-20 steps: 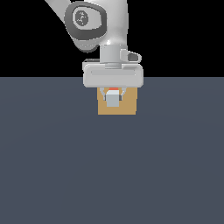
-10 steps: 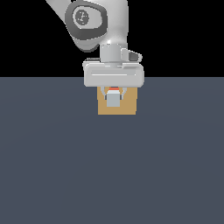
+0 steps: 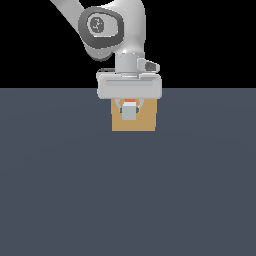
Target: Insert the peg into the horizontal hole in a box.
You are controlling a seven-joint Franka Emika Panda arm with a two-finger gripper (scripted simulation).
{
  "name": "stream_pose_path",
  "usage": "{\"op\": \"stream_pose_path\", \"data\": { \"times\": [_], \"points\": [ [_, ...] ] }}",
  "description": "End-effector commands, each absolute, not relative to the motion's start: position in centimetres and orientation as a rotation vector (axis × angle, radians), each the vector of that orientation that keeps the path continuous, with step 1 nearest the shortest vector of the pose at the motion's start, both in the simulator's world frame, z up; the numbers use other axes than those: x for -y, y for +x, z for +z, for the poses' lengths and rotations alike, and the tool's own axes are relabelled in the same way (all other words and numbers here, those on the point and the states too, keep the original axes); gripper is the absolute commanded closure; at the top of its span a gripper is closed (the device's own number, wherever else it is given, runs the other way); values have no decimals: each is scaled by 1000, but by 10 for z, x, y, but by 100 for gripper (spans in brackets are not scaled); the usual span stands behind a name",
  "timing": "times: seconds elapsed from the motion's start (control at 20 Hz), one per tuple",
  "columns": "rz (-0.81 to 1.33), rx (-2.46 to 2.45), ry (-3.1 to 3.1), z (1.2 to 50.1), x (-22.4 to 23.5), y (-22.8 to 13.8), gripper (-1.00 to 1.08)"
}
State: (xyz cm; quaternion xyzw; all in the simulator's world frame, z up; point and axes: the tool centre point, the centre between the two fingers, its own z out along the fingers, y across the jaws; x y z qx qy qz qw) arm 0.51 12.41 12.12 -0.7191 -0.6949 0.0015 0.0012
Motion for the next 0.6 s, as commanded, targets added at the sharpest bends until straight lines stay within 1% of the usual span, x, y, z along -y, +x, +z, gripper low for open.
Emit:
{"op": "stream_pose_path", "data": {
  "times": [0.0, 0.3, 0.55],
  "points": [
    [-1, 2185, -2256, 123, -144, 6, 108],
    [-4, 2185, -2257, 124, -192, 8, 108],
    [-5, 2186, -2257, 125, -209, 9, 108]
  ]
}}
